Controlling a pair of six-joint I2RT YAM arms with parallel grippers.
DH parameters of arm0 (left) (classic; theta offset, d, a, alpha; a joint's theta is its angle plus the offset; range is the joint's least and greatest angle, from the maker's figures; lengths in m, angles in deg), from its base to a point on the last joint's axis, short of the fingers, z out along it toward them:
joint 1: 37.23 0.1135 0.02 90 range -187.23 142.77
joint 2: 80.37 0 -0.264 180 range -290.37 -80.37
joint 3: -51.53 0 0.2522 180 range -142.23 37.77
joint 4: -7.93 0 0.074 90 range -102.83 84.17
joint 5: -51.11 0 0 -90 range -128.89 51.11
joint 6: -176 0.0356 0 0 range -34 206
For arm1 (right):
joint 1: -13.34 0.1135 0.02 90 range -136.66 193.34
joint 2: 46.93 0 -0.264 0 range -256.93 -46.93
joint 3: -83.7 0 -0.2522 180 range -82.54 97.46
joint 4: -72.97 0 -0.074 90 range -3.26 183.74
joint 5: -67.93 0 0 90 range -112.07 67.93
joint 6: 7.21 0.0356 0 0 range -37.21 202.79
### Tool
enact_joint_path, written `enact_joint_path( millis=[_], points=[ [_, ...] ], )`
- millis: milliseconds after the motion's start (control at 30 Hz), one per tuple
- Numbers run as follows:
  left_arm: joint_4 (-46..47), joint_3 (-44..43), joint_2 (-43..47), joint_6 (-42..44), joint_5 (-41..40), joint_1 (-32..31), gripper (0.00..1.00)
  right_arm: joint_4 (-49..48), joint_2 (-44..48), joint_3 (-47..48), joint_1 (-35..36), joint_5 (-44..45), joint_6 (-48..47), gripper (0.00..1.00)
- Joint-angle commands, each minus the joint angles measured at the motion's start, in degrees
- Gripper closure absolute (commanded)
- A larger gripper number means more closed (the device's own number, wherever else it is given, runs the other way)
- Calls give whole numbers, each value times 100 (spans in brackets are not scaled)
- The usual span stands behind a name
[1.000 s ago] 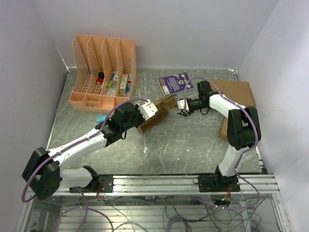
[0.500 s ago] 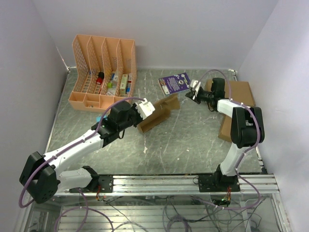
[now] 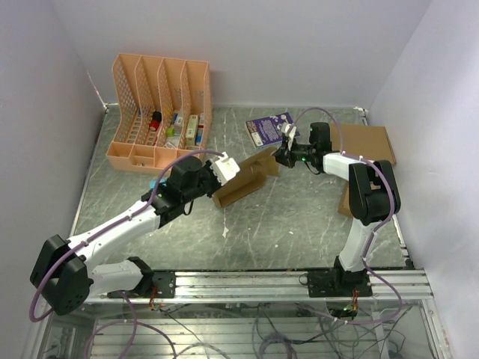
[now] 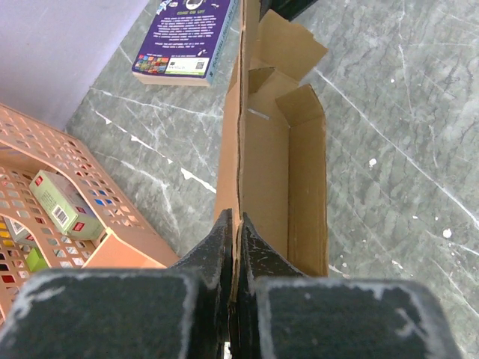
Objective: Fold the paper box
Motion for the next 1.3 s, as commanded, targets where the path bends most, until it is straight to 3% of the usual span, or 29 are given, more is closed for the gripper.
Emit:
enact_joint_path(
  millis=[0,267,700,833,1033,1267],
  points=[
    [400,104,80,-105,157,49,93,513,-67,175,-19,-601,479,100],
    [433,186,157,-151,202,52,93,138,-96,-96,-11,-948,1333,93],
    [394,172,155,-133,340,48,93,897,-562,467,176,-1151,1083,70],
    [408,180,156,-145,332,47,93,1006,-562,428,189,-1491,886,70],
    [351,191,202,-127,180,48,93,1934,-375,559,182,-1639,276,69],
    [474,222,181,-173,209,52,93,1844,-462,384,189,-1573,739,66]
  ],
)
